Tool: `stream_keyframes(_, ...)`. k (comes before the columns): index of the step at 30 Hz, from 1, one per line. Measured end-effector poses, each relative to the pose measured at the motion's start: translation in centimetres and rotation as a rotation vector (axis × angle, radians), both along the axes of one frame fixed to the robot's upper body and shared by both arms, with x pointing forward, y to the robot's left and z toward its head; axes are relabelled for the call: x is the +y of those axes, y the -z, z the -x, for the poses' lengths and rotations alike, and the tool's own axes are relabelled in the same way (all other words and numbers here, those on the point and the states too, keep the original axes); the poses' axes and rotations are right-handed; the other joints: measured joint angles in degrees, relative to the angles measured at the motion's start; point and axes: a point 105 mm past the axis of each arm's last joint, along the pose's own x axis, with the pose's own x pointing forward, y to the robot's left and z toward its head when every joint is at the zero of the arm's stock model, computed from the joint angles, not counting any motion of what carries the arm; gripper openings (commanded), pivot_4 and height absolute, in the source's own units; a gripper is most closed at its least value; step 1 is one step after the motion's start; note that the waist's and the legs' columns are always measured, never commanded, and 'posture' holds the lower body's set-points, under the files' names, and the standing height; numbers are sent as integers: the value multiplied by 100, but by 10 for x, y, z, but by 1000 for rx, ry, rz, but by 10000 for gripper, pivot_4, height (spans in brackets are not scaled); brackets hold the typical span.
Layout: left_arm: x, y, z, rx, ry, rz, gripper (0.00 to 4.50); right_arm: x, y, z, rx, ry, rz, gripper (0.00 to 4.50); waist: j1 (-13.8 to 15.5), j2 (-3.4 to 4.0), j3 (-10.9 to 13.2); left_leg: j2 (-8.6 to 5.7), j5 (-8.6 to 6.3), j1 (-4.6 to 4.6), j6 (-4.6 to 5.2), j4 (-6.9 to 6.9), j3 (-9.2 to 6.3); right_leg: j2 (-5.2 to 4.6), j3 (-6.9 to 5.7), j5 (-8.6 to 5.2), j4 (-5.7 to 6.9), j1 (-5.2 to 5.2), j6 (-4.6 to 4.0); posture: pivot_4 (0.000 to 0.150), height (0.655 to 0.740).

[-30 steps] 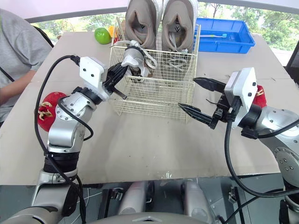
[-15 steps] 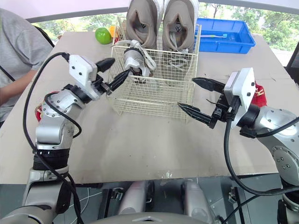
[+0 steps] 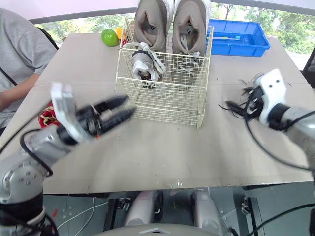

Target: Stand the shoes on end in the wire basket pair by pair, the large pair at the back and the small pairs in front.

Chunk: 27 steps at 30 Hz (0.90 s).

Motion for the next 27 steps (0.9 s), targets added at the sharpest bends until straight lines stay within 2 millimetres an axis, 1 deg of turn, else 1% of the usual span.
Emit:
stream_keyframes(1, -7, -1, 4, 1, 23, 14, 38162, -12, -4, -3, 2, 51, 88, 37194, 1, 7, -3, 2, 1, 3, 1, -2, -3, 5, -1, -1, 0, 0, -5, 1500, 7400)
stream_keyframes(2, -11, -1, 5, 3, 24, 23, 38162, -24, -5, -6, 32, 102, 141, 37194, -6, 9, -7, 5, 1, 10, 1, -2, -2, 12, 4, -12, 3, 3, -24, 1500, 7400)
stream_keyframes(3, -11, -1, 5, 4, 25, 24, 38162, -28, -4, -6, 47, 118, 148, 37194, -7, 9, -7, 4, 1, 11, 1, -4, -2, 13, 4, -12, 2, 3, -24, 1500, 7400)
stream_keyframes(4, -14, 0, 5, 9, 31, 26, 38162, -38, 1, -9, 131, 158, 128, 37194, -17, 9, -7, 5, 0, 11, 1, -2, -2, 14, 7, -12, 4, 3, -24, 1500, 7400)
stream_keyframes(6, -19, 1, 7, 17, 44, 41, 38162, -47, 8, -11, 216, 195, 68, 37194, -45, 9, -8, 4, 0, 11, 1, -3, 7, 15, 18, -10, 1, 3, -23, 1500, 7400)
stream_keyframes(7, -22, 2, 7, 20, 54, 46, 38162, -56, 12, -16, 258, 235, 22, 37194, -70, 8, -8, 3, 0, 10, 2, -3, 11, 15, 21, -7, -2, 2, -18, 1500, 7400)
stream_keyframes(10, -26, 3, 9, 21, 75, 43, 38162, -69, 17, -23, 296, 291, -1, 37194, -88, 9, -8, 2, 0, 8, 2, -4, 11, 15, 21, 1, -3, 2, -3, 1500, 7400)
stream_keyframes(11, -27, 3, 9, 20, 78, 42, 38162, -72, 20, -25, 308, 304, -3, 37194, -94, 9, -8, 2, 0, 8, 2, -3, 12, 15, 21, 1, -4, 1, -3, 1500, 7400)
stream_keyframes(12, -28, 3, 9, 13, 81, 38, 38162, -74, 25, -32, 326, 317, -4, 37194, -114, 9, -8, 2, 0, 9, 2, -3, 11, 15, 21, 1, -5, 1, -3, 1500, 7400)
stream_keyframes(15, -31, 3, 9, 8, 89, 33, 38162, -80, 46, -44, 382, 345, -25, 37194, -136, 11, -7, 1, 0, 7, 2, -4, 13, 15, 23, 2, -4, 0, -2, 1500, 7400)
stream_keyframes(17, -31, 3, 9, 0, 86, 27, 38162, -85, 53, -48, 404, 365, -28, 37194, -135, 13, -6, 1, 0, 5, 2, -4, 12, 15, 22, 2, -4, -2, -1, 1500, 7400)
stream_keyframes(19, -30, 3, 10, -8, 86, 16, 38162, -90, 51, -53, 391, 375, -34, 37194, -132, 14, -5, 1, 0, 2, 2, -4, 12, 15, 22, 2, -5, -5, -1, 1500, 7400)
stream_keyframes(20, -29, 4, 11, -9, 87, 9, 38162, -90, 46, -56, 377, 369, -66, 37194, -137, 14, -5, 1, 0, 2, 2, -5, 15, 15, 24, 2, -5, -6, -1, 1500, 7400)
stream_keyframes(22, -29, 6, 12, -9, 86, 4, 38162, -85, 30, -60, 337, 324, -123, 37194, -140, 17, -5, 2, 0, 2, 2, -7, 14, 15, 25, 2, -5, -8, 0, 1500, 7400)
stream_keyframes(23, -28, 5, 12, -12, 83, 3, 38162, -82, 22, -62, 308, 293, -124, 37194, -139, 17, -5, 3, 0, 3, 2, -7, 11, 16, 21, 2, -5, -8, 0, 1500, 7400)
stream_keyframes(25, -28, 6, 12, -15, 79, 8, 38162, -77, 18, -61, 295, 259, -110, 37194, -133, 17, -5, 4, 0, 2, 2, -7, 12, 16, 21, 2, -5, -8, -1, 1500, 7400)
stream_keyframes(27, -27, 7, 11, -16, 74, 6, 38162, -75, 20, -60, 296, 242, -95, 37194, -124, 17, -5, 3, 0, 1, 2, -7, 13, 15, 21, 2, -5, -8, -1, 1500, 7400)
